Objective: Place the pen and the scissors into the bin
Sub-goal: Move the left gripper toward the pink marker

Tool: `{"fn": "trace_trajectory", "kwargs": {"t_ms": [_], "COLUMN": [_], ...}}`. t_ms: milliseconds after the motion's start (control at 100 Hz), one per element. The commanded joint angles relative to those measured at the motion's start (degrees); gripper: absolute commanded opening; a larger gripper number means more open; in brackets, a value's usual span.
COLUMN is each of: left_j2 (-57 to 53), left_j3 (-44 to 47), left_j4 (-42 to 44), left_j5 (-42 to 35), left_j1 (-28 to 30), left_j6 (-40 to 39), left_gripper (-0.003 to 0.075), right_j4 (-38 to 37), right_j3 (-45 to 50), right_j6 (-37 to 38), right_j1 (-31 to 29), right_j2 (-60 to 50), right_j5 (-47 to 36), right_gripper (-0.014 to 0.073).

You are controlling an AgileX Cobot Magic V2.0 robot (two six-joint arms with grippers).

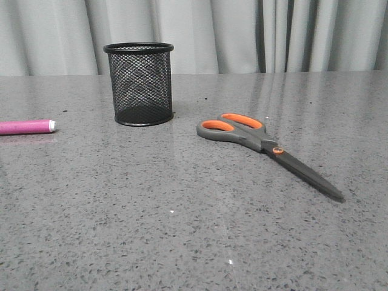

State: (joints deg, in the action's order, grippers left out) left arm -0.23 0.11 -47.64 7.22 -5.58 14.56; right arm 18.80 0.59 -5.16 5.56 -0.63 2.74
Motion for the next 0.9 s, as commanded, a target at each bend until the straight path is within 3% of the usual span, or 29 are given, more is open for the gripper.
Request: {"fn": "trace_trajectory", "kwargs": {"t_ms": [0,800,890], "left_j2": [-1.8,-1.8,-1.8], "left_j3": [2.5,2.5,2.5], "left_j4": [1.0,1.3,1.1], "left_j5": [-2.0,-2.0,-2.0], "left_j1": [0.1,0.1,0.1], "left_j6": [-0.4,-0.4,-0.4], "left_gripper": [-0.0019,-0.0019,-0.0019], "right_j4": [0.0,0.1,5.3], "right_j3": [0.8,0.8,0.8], "right_j6": [-0.1,-0.1,-0.1], "right_j1": [-0.3,-0.3,-0.3], "right_j2": [-1.1,-1.1,-1.1], "right_j5": [-4.4,-6.0,-8.4], "right_gripper": [-0.0071,-0.0071,-0.0071]}}
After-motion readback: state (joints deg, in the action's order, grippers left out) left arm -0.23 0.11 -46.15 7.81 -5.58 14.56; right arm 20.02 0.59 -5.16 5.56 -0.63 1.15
